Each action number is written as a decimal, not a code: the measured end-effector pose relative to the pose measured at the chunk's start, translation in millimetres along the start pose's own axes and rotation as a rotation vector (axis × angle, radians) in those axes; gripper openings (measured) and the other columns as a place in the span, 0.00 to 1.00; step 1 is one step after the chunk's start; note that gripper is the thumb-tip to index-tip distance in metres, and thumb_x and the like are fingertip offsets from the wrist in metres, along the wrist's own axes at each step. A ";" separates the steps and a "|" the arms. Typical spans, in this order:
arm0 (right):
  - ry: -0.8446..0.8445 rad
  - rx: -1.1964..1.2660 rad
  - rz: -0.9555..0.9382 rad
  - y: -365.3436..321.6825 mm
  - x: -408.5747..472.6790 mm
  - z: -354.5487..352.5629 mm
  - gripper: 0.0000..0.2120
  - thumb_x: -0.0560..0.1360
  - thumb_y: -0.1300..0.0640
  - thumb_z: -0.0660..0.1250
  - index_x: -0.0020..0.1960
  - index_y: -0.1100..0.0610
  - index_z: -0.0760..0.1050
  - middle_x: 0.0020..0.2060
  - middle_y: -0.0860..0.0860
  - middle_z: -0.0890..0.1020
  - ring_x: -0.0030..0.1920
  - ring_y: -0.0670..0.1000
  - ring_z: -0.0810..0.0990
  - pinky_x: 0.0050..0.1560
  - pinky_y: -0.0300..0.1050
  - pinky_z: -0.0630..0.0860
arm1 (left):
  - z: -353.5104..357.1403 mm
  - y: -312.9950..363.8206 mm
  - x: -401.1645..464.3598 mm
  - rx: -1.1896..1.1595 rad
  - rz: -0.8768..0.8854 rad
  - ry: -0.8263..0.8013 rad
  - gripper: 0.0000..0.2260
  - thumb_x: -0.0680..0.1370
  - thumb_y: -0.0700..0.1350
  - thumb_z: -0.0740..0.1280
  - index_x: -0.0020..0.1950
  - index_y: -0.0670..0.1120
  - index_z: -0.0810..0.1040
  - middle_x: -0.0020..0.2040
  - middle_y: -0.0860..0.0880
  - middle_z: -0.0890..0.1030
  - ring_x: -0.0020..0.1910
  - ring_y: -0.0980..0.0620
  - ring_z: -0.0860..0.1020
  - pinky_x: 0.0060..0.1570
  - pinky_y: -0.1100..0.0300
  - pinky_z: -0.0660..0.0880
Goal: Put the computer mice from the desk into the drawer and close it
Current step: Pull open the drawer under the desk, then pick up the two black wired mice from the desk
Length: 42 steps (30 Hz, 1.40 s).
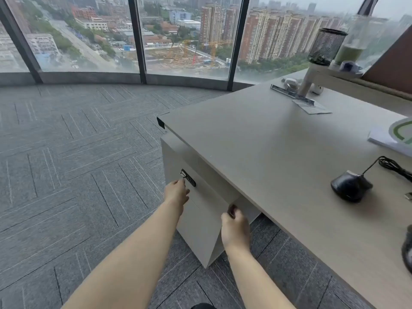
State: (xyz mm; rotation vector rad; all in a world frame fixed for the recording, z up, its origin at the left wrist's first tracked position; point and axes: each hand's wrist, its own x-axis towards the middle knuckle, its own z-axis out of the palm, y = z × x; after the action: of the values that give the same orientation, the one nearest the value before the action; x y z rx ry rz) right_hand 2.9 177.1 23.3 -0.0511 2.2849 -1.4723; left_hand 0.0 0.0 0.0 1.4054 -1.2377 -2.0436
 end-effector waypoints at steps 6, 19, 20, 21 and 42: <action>0.108 0.022 -0.001 14.7 2.5 20.6 0.21 0.74 0.62 0.59 0.66 0.57 0.74 0.59 0.53 0.83 0.56 0.54 0.82 0.54 0.49 0.79 | 13.4 2.9 41.1 -0.046 -0.020 0.062 0.07 0.79 0.45 0.63 0.49 0.41 0.75 0.45 0.43 0.78 0.48 0.43 0.79 0.44 0.48 0.78; -0.006 0.008 -0.048 18.8 -50.9 19.6 0.13 0.75 0.64 0.61 0.50 0.52 0.81 0.46 0.45 0.85 0.49 0.48 0.82 0.47 0.41 0.76 | -51.3 -5.5 18.6 -0.143 -0.007 0.161 0.04 0.79 0.40 0.63 0.46 0.41 0.75 0.46 0.45 0.77 0.51 0.44 0.76 0.46 0.43 0.81; -0.046 0.017 -0.050 20.5 -60.4 22.2 0.13 0.75 0.65 0.61 0.48 0.52 0.81 0.44 0.45 0.85 0.47 0.47 0.82 0.44 0.39 0.75 | -66.3 -7.2 12.0 -0.151 -0.003 0.160 0.04 0.79 0.41 0.63 0.47 0.41 0.75 0.44 0.46 0.76 0.51 0.45 0.76 0.47 0.43 0.81; -0.087 0.013 -0.057 23.1 -69.0 25.3 0.13 0.75 0.65 0.61 0.46 0.52 0.82 0.42 0.45 0.85 0.46 0.47 0.82 0.41 0.37 0.74 | -81.3 -9.4 6.0 -0.158 -0.003 0.167 0.04 0.79 0.41 0.63 0.49 0.41 0.76 0.43 0.47 0.77 0.52 0.45 0.77 0.46 0.43 0.81; -0.718 -0.171 -0.177 37.4 -192.3 89.1 0.11 0.74 0.60 0.63 0.52 0.53 0.81 0.49 0.51 0.85 0.49 0.51 0.82 0.46 0.41 0.77 | -284.1 -16.2 -83.8 0.139 0.028 0.454 0.13 0.78 0.43 0.60 0.58 0.37 0.75 0.60 0.35 0.79 0.51 0.37 0.79 0.45 0.44 0.78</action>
State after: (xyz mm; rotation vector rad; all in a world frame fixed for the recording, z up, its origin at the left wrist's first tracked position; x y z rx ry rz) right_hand 217.7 165.3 21.8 -0.7248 1.8225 -1.0831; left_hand 290.4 -60.8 0.2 1.7775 -1.2022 -1.5205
